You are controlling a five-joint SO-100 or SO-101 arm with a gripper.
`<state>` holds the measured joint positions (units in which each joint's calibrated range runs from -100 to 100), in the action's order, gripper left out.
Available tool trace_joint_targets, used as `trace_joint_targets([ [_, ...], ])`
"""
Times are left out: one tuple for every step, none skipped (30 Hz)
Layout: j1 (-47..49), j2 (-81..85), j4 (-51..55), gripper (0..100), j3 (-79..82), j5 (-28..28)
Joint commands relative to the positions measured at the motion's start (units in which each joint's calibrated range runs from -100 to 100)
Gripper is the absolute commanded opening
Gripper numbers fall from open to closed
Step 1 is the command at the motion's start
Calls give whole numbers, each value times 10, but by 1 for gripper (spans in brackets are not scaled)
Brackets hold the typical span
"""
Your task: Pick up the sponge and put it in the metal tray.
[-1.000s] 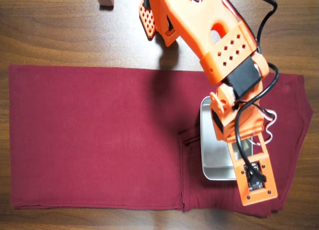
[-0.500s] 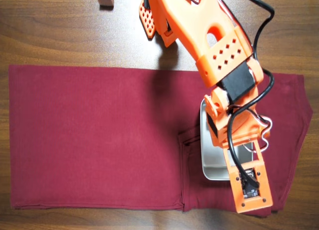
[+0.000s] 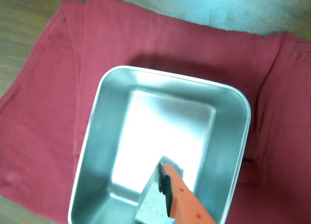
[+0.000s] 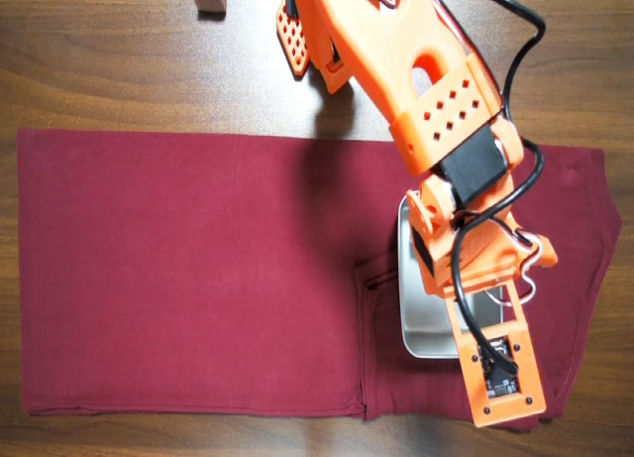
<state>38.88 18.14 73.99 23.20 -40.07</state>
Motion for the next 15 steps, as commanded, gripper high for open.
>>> trace_joint_targets([
  [-26, 44, -44, 46, 12, -21],
  [-44, 76, -99, 46, 43, -40],
  [-69, 100, -163, 46, 72, -57],
  [-97, 126, -246, 46, 118, -76],
  [-121, 152, -308, 42, 159, -84],
  [-139, 179, -309, 33, 182, -80],
  [-151, 201, -283, 22, 190, -67],
  [-154, 226, -250, 0, 196, -47],
  [-155, 247, -192, 0, 197, -36],
  [-163, 262, -154, 0, 201, -37],
  [-180, 276, -138, 0, 207, -44],
  [-200, 294, -116, 0, 210, -47],
  [-221, 330, -102, 0, 238, -62],
  [-242, 377, -104, 0, 285, -79],
  [-264, 420, -108, 0, 326, -90],
])
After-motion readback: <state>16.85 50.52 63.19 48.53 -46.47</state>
